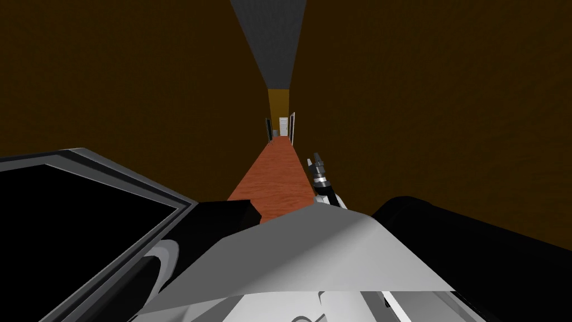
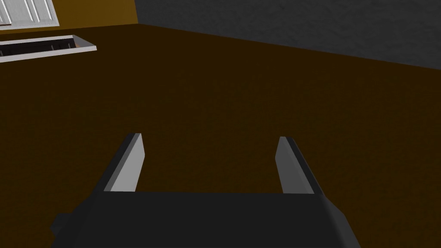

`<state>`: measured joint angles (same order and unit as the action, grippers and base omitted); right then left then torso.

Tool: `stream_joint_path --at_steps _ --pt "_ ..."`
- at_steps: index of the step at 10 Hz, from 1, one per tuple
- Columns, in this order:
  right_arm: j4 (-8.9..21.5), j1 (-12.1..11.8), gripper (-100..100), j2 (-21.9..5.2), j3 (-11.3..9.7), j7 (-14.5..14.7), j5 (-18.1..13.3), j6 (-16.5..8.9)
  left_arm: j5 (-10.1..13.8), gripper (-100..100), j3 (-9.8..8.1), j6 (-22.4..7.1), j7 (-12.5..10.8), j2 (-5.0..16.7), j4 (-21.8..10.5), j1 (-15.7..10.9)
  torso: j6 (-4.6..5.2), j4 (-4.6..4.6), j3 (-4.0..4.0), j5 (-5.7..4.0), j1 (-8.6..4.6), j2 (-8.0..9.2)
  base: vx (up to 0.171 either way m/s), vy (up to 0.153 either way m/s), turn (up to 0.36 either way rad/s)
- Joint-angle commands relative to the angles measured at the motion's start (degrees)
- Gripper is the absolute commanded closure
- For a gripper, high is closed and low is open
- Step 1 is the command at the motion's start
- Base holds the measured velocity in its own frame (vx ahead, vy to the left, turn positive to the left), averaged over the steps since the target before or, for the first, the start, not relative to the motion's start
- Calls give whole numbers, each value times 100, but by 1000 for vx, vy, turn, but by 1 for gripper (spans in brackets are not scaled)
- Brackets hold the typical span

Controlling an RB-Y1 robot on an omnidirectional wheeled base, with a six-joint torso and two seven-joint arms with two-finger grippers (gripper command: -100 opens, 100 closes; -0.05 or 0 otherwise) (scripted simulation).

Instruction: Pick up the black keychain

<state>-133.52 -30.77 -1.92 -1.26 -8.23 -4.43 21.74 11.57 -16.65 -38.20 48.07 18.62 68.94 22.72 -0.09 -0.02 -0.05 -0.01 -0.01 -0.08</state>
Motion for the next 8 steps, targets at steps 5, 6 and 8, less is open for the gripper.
stream_joint_path --at_steps 5,6,8 --pt "0 -1 0 0 0 0 0 0 202 -100 78 -73 139 144 -392 -65 -2 0 0 -1 -4 1 5 5 -57" --pt "0 -1 0 0 0 0 0 0 378 -100 195 89 157 252 -585 -94 -2 0 -1 -1 -8 -2 29 -24 -29" --pt "0 -1 0 0 0 0 0 0 553 -100 312 252 175 360 -817 -122 -2 -3 -7 -3 -16 -12 33 -30 -19"
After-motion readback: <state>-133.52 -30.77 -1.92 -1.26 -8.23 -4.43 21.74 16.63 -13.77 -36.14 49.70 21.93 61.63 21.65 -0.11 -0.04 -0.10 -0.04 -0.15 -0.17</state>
